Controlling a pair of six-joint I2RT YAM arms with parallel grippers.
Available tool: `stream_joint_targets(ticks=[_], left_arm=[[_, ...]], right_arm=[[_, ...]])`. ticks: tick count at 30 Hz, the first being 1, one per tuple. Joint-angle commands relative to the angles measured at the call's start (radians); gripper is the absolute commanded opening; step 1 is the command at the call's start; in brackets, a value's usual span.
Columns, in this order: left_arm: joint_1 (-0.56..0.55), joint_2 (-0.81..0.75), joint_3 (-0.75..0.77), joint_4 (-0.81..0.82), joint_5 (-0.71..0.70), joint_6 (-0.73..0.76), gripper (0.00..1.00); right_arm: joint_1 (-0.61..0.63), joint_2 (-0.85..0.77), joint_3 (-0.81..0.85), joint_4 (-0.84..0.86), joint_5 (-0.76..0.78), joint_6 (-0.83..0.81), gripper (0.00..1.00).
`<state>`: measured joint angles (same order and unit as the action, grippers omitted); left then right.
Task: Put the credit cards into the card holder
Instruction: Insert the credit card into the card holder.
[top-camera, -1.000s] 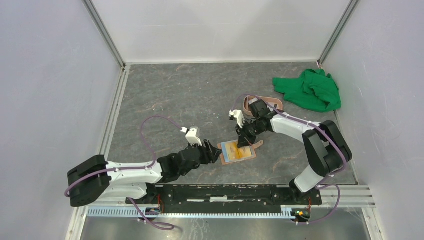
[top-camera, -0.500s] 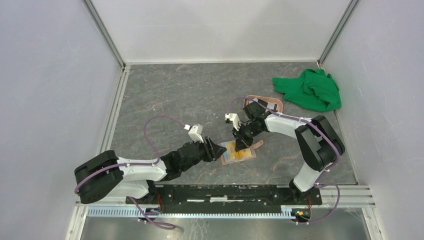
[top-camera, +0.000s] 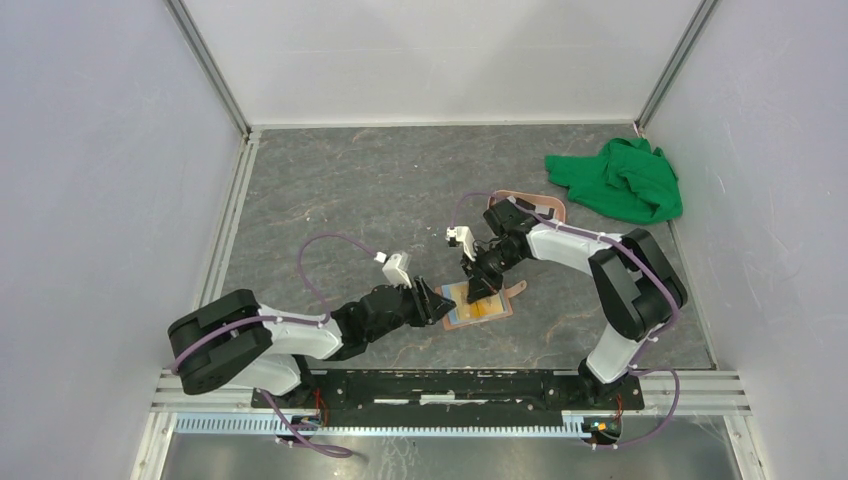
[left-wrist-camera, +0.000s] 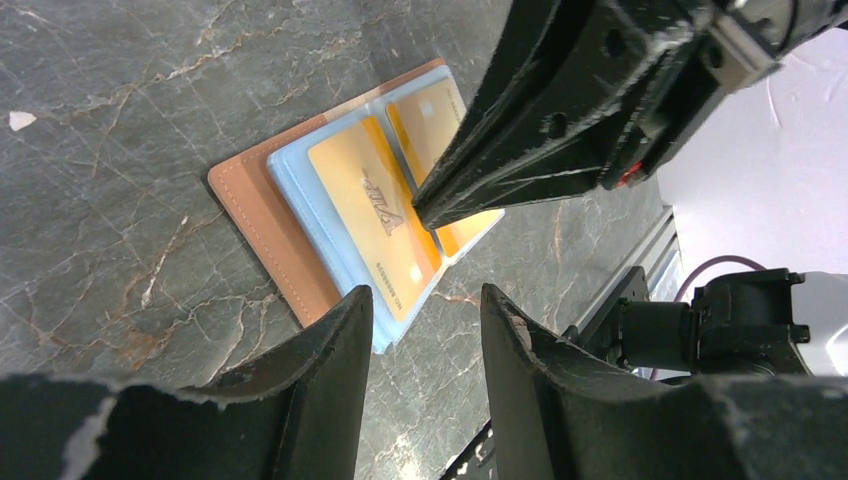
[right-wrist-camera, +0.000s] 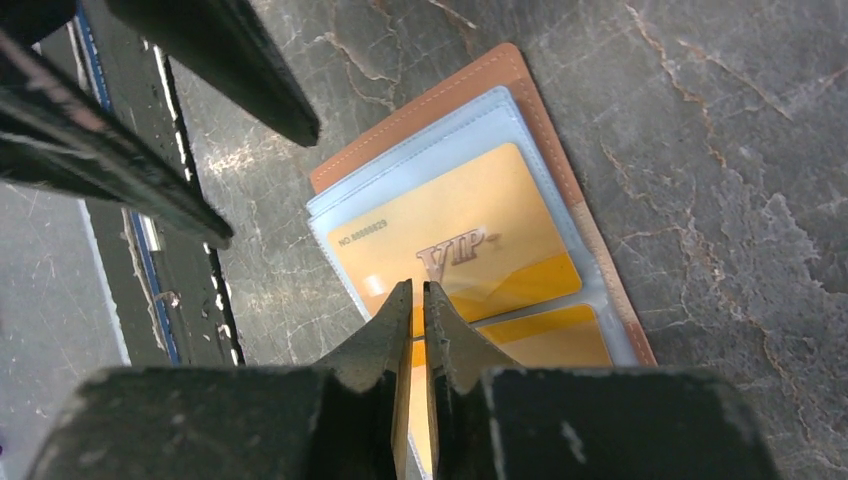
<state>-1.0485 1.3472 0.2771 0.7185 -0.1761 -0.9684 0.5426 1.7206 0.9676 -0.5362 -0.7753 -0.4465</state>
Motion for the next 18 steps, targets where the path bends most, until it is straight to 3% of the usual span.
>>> stream_joint_targets(ticks=[1, 18], left_arm=[[0.009, 0.027, 0.007, 0.055, 0.013, -0.024, 0.50], [0.030, 0.111, 0.011, 0.136, 0.060, -0.039, 0.43]], right_arm=[[0.003, -0.046, 0.034, -0.055, -0.060, -0.098, 0.14], [-0.014, -0.057, 0.025, -0.085, -0.076, -0.152, 0.15]])
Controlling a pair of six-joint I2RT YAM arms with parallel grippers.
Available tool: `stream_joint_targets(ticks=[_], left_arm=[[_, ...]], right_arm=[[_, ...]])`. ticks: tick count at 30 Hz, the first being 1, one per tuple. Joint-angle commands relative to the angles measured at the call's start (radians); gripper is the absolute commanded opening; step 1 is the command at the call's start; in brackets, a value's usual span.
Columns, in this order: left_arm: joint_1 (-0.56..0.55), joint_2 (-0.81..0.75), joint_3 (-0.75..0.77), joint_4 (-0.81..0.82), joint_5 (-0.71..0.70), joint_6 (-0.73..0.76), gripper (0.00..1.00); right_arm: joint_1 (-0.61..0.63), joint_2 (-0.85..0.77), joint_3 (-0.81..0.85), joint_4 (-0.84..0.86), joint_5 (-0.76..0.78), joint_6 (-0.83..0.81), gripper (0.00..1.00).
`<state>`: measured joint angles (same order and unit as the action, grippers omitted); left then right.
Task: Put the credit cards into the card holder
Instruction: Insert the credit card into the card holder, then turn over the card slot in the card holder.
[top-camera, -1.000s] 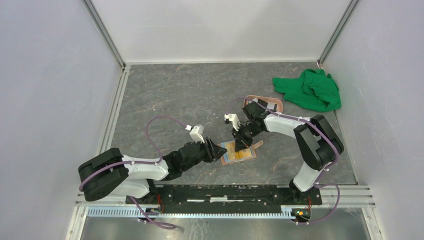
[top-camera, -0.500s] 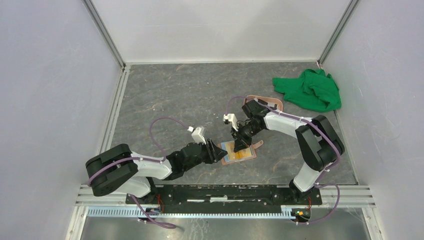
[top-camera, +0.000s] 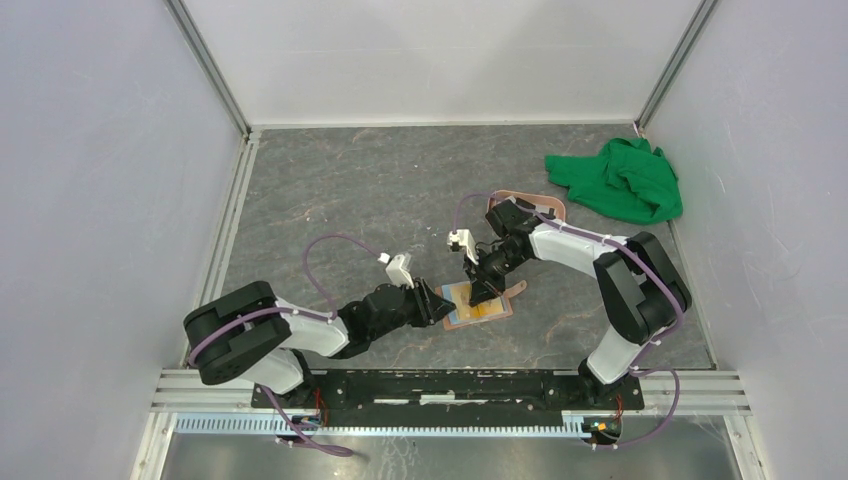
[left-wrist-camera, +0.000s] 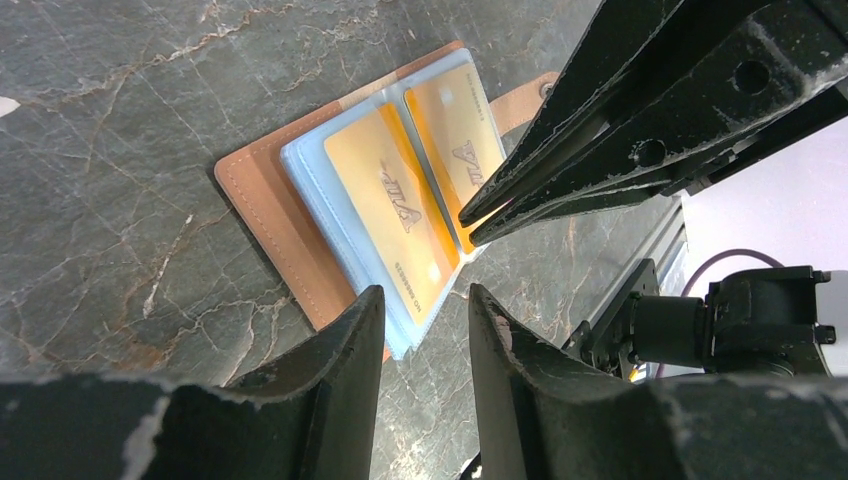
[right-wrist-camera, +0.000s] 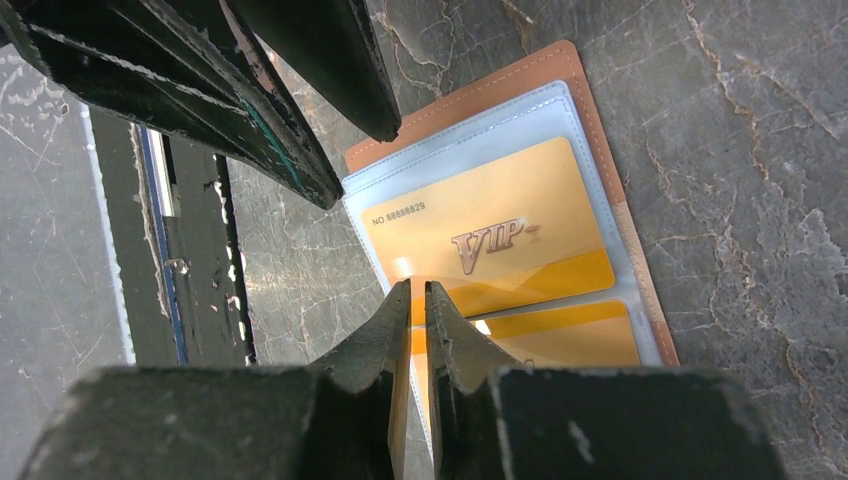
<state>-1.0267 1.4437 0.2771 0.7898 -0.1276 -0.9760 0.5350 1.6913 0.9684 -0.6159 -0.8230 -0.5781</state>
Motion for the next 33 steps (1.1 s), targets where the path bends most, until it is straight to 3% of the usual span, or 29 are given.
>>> stream_joint_targets(ticks=[1, 33], left_arm=[[0.010, 0.017, 0.011, 0.065, 0.014, -0.034, 0.43], [0.041, 0.126, 0.022, 0.154, 0.102, -0.070, 0.42]], right_arm=[[-0.008, -0.028, 0.024, -0.003, -0.028, -0.020, 0.15], [-0.016, -0.008, 0.021, -0.008, -0.038, -0.017, 0.16]])
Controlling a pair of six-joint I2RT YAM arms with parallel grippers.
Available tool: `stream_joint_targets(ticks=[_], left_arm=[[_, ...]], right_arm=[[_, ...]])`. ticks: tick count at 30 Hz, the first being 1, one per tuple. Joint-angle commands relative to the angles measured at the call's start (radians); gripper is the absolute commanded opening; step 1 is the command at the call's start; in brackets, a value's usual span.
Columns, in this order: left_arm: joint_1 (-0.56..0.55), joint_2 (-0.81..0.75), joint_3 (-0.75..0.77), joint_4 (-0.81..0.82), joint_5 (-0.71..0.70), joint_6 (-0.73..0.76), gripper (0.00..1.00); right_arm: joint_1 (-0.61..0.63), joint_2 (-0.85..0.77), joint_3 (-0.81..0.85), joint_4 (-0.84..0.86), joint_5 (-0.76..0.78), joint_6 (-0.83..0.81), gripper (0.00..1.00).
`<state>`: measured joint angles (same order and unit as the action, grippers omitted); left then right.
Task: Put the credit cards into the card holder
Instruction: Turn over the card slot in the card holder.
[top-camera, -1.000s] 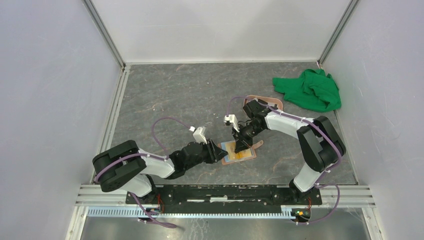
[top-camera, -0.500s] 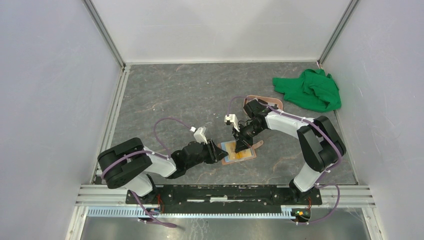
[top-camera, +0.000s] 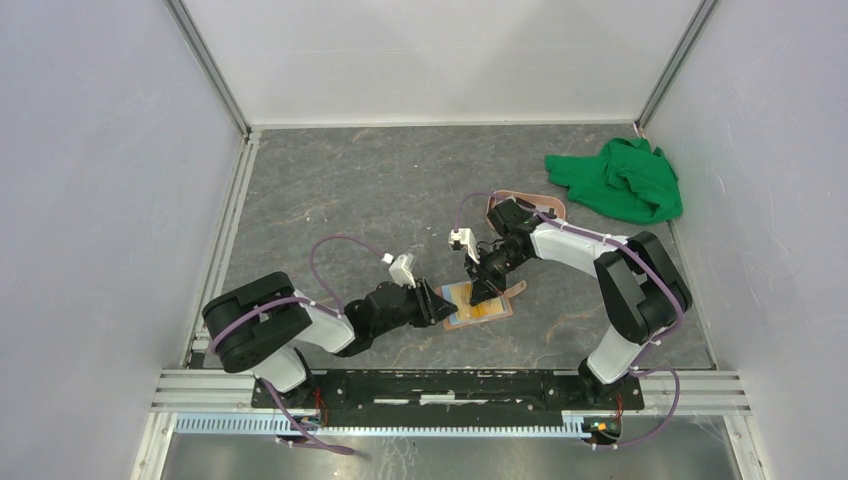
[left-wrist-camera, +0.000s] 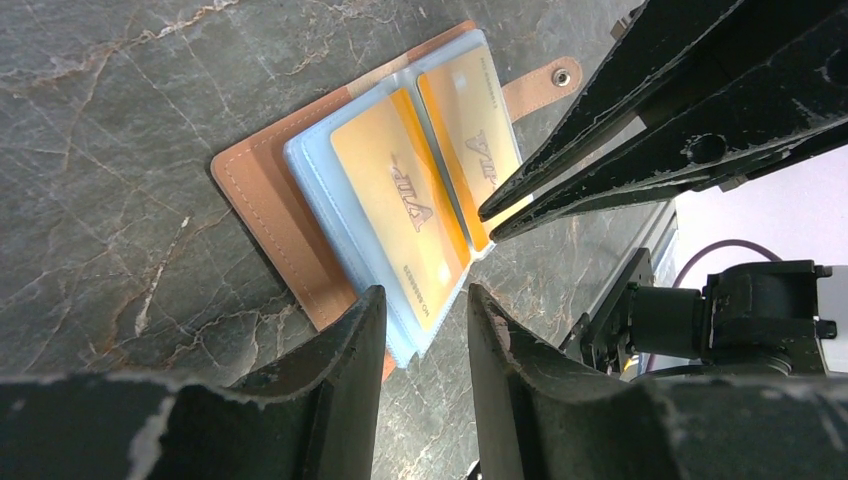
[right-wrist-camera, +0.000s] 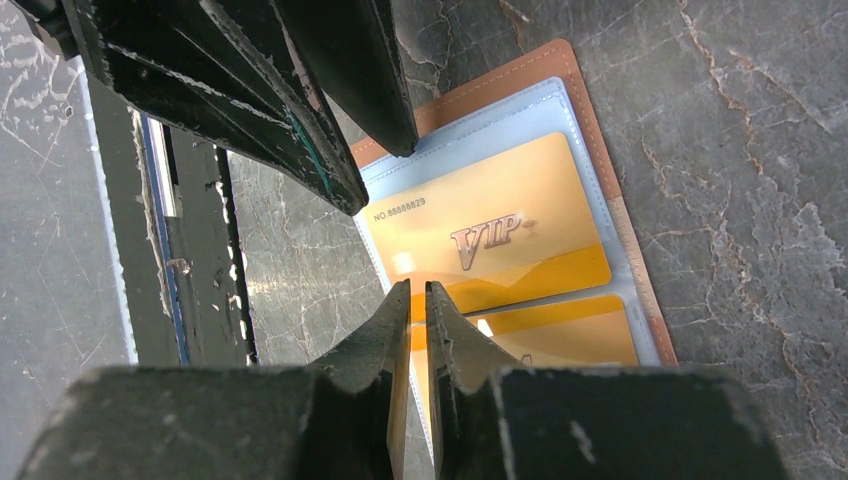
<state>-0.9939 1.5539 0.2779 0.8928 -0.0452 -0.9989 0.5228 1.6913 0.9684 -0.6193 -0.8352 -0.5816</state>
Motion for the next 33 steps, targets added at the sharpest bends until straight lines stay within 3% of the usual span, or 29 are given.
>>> stream_joint_targets(ticks=[1, 18, 33], left_arm=[[0.009, 0.018, 0.022, 0.051, 0.023, -0.049, 0.42], [0.018, 0.084, 0.061, 0.058, 0.079, -0.081, 0.45], [0.030, 0.116, 0.031, 0.238, 0.110, -0.109, 0.46]], right_arm=[[-0.004, -0.008, 0.020, -0.005, -0.025, -0.013, 0.16], [-0.003, -0.010, 0.021, -0.004, -0.027, -0.013, 0.16], [-0.038, -0.049, 0.018, -0.006, -0.021, -0.015, 0.16]])
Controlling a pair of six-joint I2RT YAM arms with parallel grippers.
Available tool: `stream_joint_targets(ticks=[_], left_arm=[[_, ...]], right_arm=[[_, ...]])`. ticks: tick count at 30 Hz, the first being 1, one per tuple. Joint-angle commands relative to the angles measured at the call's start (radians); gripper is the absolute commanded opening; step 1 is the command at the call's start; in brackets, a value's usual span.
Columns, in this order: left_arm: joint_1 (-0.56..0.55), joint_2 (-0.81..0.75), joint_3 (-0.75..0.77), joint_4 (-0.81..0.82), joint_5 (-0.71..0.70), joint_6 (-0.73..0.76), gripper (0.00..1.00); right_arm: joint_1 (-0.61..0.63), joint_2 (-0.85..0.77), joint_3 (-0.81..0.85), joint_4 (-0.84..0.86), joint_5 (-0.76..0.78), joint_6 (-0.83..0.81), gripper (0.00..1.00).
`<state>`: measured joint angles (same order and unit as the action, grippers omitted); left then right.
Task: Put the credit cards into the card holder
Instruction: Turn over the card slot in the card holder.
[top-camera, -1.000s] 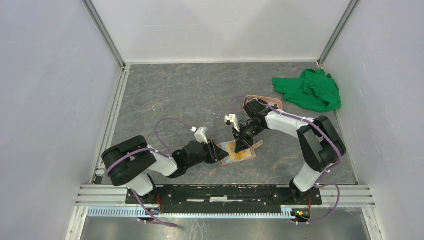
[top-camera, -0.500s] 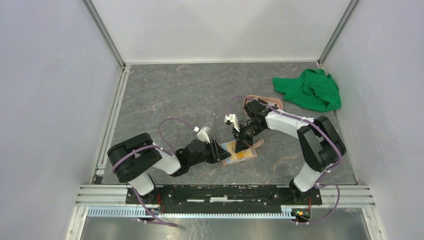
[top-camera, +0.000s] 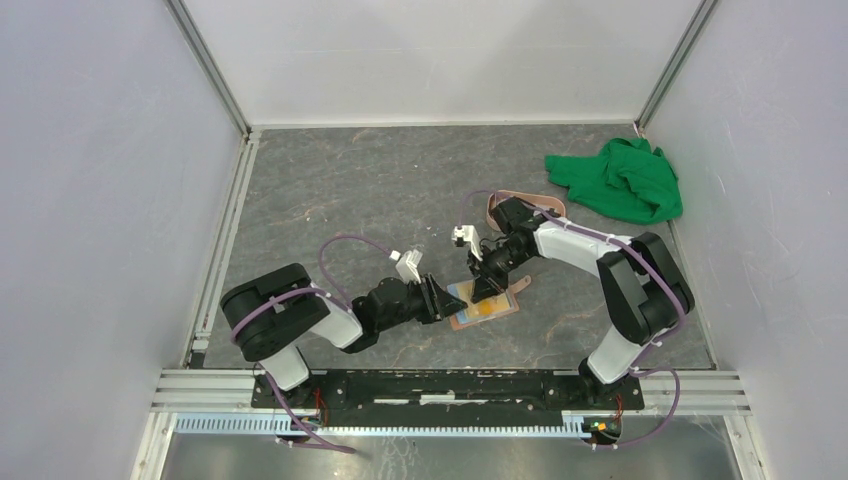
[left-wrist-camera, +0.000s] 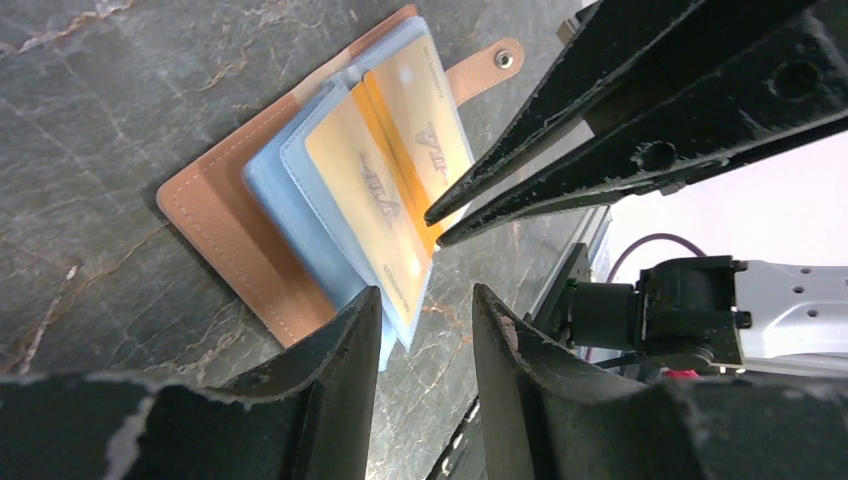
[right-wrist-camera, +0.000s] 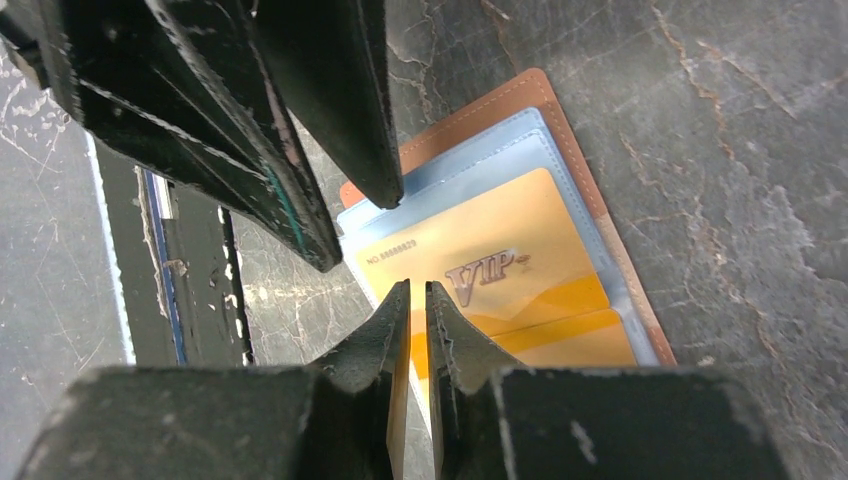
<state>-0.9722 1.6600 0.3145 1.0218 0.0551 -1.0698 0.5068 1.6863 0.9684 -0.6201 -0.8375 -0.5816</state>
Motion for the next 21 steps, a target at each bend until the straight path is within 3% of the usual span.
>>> stream_joint_targets(ticks=[1, 21], left_arm=[[0.010, 0.011, -0.004, 0.113, 0.013, -0.039, 0.46], [0.023, 0.106, 0.052, 0.279, 0.099, -0.055, 0.49]], right_arm=[[-0.028, -0.046, 0.017, -0.004, -0.021, -0.017, 0.16], [-0.141, -0.083, -0.013, 0.026, -0.069, 0.009, 0.21]])
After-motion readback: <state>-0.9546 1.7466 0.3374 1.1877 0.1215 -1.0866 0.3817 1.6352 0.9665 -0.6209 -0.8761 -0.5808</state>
